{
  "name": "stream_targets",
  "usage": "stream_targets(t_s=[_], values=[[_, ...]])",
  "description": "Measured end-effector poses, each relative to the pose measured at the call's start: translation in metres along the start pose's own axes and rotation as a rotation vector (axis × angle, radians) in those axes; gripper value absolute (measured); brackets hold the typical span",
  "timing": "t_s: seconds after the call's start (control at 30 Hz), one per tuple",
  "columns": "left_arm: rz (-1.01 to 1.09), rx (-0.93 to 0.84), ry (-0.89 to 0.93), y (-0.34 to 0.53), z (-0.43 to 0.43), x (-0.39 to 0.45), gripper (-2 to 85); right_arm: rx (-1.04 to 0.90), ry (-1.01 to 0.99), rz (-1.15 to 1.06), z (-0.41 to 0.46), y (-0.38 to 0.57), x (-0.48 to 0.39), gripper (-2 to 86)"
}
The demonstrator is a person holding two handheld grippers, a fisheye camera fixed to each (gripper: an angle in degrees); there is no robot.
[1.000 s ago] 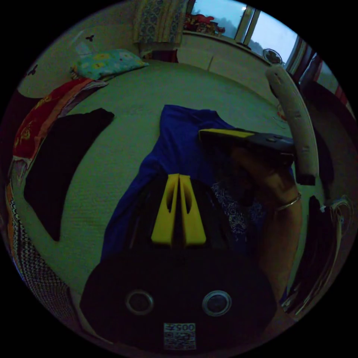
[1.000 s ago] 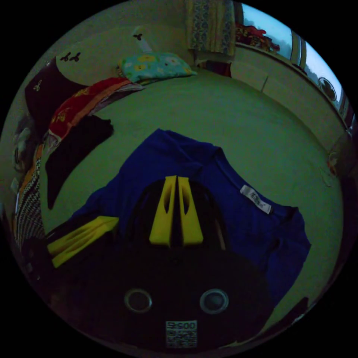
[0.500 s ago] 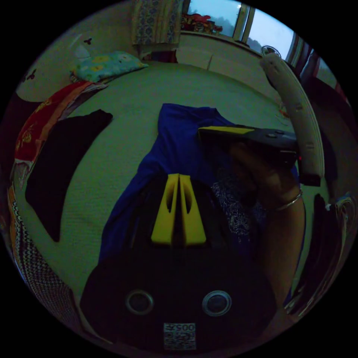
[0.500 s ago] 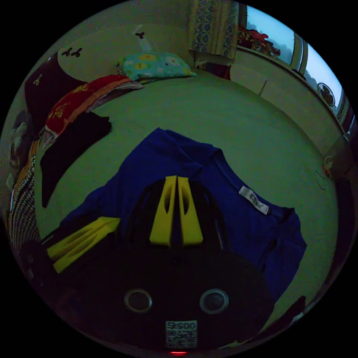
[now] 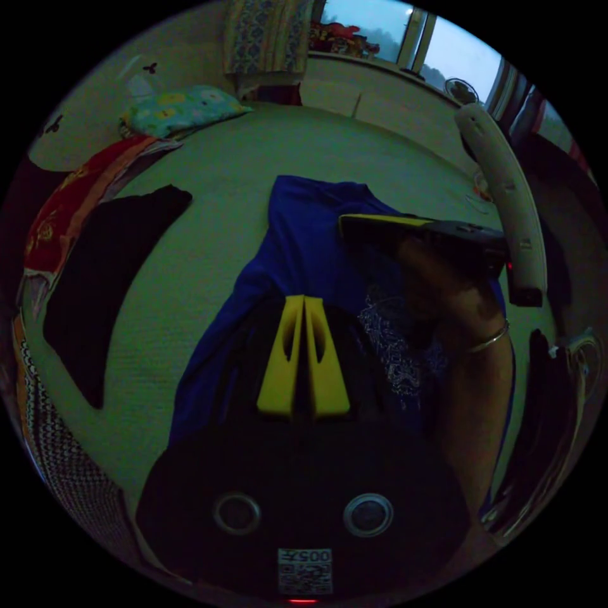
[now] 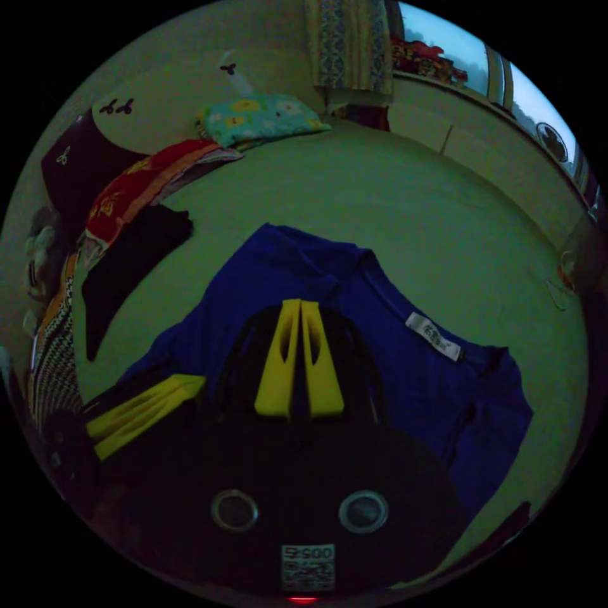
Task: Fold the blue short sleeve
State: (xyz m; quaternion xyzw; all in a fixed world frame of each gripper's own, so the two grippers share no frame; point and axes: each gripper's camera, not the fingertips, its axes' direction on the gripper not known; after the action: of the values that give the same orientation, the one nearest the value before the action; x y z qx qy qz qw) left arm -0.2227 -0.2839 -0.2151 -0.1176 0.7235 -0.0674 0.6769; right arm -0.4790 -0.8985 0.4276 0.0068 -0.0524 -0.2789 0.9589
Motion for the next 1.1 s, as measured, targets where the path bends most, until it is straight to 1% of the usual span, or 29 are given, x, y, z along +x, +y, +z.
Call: stream_targets(t_s=[0.07, 0.13, 0.17, 0.27, 0.33, 0.4, 0.47, 0.57, 0.63, 0.7, 0.77, 0.83, 0.9, 0.97, 1.03, 1.1], values=[[0.006, 0.04, 0.025, 0.001, -0.006, 0.001, -0.5, 0.056, 0.046, 0.058, -0.009, 0.001, 0.006, -1.2], [0.004, 0.136, 0.043, 0.003, -0.017, 0.001, -0.5, 0.1, 0.064, 0.048, -0.017, 0.003, 0.008, -1.2], [0.0, 0.145, 0.044, 0.003, -0.018, 0.001, -0.5, 0.116, 0.048, 0.056, -0.019, 0.003, 0.009, -1.2], [0.006, 0.089, 0.051, 0.0, -0.009, 0.003, -0.5, 0.123, -0.02, 0.069, -0.015, 0.003, 0.012, -1.1], [0.008, 0.015, 0.044, -0.003, 0.004, 0.005, -0.6, 0.063, -0.034, 0.074, -0.005, 0.0, 0.011, -1.1], [0.015, 0.006, 0.03, -0.004, 0.005, 0.007, -0.5, -0.002, -0.044, 0.104, 0.005, -0.002, 0.014, -1.1], [0.022, -0.024, 0.028, -0.005, 0.004, 0.007, -0.5, 0.019, -0.056, 0.141, 0.004, -0.003, 0.021, -1.2], [0.017, -0.063, 0.056, -0.006, 0.002, 0.004, -0.5, 0.069, -0.014, 0.203, -0.001, -0.002, 0.028, -1.1], [0.023, -0.031, 0.072, -0.006, -0.005, 0.002, -0.5, 0.118, 0.026, 0.206, -0.009, -0.002, 0.028, -1.2], [0.017, 0.038, 0.047, -0.006, -0.014, 0.0, -0.5, 0.13, 0.0, 0.141, -0.016, -0.004, 0.023, -1.2], [-0.003, 0.111, -0.004, -0.006, -0.021, -0.003, -0.5, 0.062, -0.095, -0.007, -0.02, -0.009, 0.012, -1.2], [-0.038, 0.153, -0.04, -0.007, -0.02, -0.008, -0.5, 0.01, -0.117, -0.134, -0.021, -0.01, -0.001, -1.2], [-0.071, 0.154, -0.032, -0.008, -0.013, -0.012, -0.5, -0.054, -0.113, -0.239, -0.019, -0.01, -0.011, -1.2], [-0.066, 0.092, -0.03, -0.012, -0.002, -0.013, -0.5, -0.119, -0.114, -0.312, -0.013, -0.008, -0.018, -1.3], [-0.064, 0.082, -0.059, -0.014, -0.001, -0.011, -0.5, -0.164, -0.126, -0.314, -0.007, -0.008, -0.015, -1.3], [-0.054, 0.063, -0.084, -0.017, -0.001, -0.009, -0.5, -0.164, -0.16, -0.292, -0.009, -0.008, -0.009, -1.3]])
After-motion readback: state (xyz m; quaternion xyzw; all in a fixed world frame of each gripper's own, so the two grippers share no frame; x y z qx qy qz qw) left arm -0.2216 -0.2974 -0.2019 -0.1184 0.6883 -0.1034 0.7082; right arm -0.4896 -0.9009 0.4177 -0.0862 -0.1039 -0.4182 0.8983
